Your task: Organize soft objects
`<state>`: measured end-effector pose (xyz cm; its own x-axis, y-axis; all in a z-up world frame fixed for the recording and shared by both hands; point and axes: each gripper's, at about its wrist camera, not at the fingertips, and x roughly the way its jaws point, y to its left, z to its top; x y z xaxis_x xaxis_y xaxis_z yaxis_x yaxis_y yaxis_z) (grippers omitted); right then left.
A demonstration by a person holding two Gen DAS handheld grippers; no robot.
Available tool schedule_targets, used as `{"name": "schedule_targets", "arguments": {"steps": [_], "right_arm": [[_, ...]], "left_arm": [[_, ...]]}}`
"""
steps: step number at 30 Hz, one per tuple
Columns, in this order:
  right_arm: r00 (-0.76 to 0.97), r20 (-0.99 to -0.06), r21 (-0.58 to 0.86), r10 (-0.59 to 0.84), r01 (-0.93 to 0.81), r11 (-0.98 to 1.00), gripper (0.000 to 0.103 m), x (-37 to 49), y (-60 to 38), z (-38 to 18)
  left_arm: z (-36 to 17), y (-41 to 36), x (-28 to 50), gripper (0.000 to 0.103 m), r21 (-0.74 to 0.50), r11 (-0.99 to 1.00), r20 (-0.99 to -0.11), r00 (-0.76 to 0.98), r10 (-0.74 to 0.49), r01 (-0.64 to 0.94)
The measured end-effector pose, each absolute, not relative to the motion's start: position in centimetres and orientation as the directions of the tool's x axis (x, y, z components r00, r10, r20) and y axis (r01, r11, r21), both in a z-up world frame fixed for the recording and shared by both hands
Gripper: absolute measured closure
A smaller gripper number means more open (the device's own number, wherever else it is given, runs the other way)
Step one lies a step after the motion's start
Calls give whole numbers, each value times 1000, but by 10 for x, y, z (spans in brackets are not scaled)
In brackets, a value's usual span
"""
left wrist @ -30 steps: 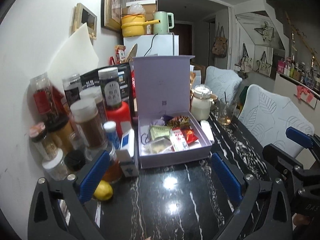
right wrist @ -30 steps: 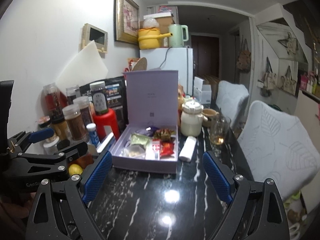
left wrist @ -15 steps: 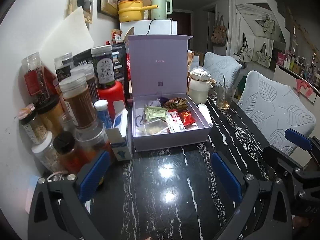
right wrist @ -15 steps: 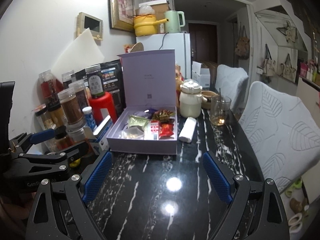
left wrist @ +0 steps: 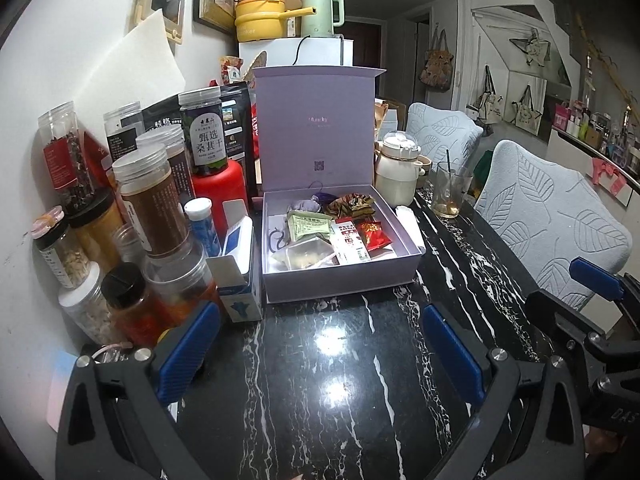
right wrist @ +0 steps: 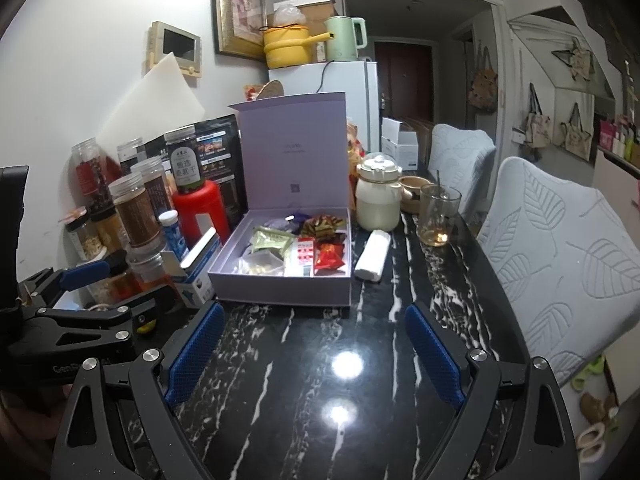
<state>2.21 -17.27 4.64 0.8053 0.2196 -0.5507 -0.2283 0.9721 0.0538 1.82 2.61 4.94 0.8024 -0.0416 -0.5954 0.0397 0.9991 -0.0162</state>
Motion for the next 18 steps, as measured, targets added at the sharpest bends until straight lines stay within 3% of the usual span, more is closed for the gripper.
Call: {"name": "schedule_targets", "arguments": {"steps": [18], "right_arm": [[803, -559, 44, 205, -219, 975, 10, 24, -175, 41]], "left_arm": [[47, 21, 20, 0, -18, 998, -607, 792, -58, 59]]}}
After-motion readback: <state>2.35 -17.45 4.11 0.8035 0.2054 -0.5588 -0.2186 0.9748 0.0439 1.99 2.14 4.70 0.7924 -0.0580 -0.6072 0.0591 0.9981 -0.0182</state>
